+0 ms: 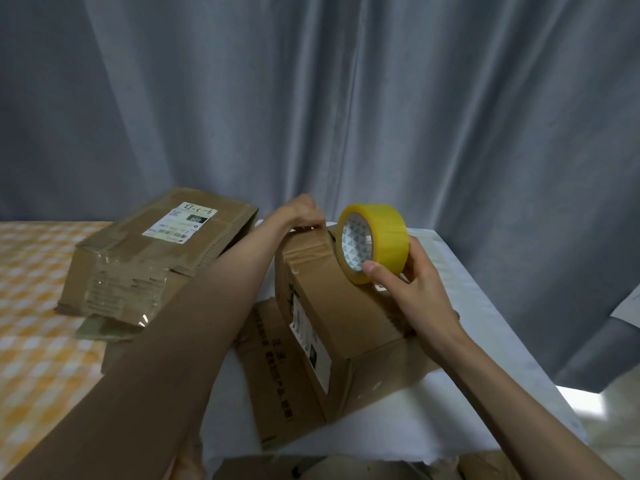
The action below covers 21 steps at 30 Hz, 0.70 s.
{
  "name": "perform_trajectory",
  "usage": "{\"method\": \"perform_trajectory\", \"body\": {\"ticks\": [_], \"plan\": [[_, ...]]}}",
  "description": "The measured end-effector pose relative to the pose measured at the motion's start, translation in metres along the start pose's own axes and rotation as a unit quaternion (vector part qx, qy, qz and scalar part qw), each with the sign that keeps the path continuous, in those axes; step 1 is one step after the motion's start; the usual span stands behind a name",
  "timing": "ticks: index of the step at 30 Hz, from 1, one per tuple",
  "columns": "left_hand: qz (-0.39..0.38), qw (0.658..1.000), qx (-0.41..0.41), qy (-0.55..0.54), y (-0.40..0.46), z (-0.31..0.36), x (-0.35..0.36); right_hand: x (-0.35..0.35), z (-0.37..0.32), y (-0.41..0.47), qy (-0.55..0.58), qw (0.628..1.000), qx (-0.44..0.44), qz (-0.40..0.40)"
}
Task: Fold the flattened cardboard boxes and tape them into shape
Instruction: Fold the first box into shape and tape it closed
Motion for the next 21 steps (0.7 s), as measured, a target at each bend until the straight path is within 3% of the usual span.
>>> {"method": "perform_trajectory", "body": {"ticks": [4,6,10,15,21], "plan": [[-0.005,0.998,-0.005,-0.056,-0.006,-0.003,-0.002,0.0,-0.001,-0.001,0.016,1.0,-0.002,0.002],[0.02,0.996,0.041,-0.072,-0.008,0.003,-0.003,0.0,0.0,0.0,0.024,1.0,-0.001,0.003],[0.064,0.987,0.14,-0.047,-0.021,0.015,0.0,-0.002,0.001,-0.001,0.042,0.999,0.01,0.002],[0.004,0.983,0.179,-0.035,-0.037,0.009,-0.006,-0.006,0.004,0.0,0.076,0.997,0.027,0.015],[0.029,0.973,0.229,0.021,-0.059,0.005,-0.009,-0.007,0.003,0.002,0.09,0.995,0.034,-0.001]]}}
Point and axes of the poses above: each hand's wrist, its own y-axis towards the middle knuckle, its own x-axis out of the palm, z = x × y, the point moved 8 cm from there along y, towards the middle knuckle, and after that the axes turned 2 degrees about -x, right-handed, at the moved point
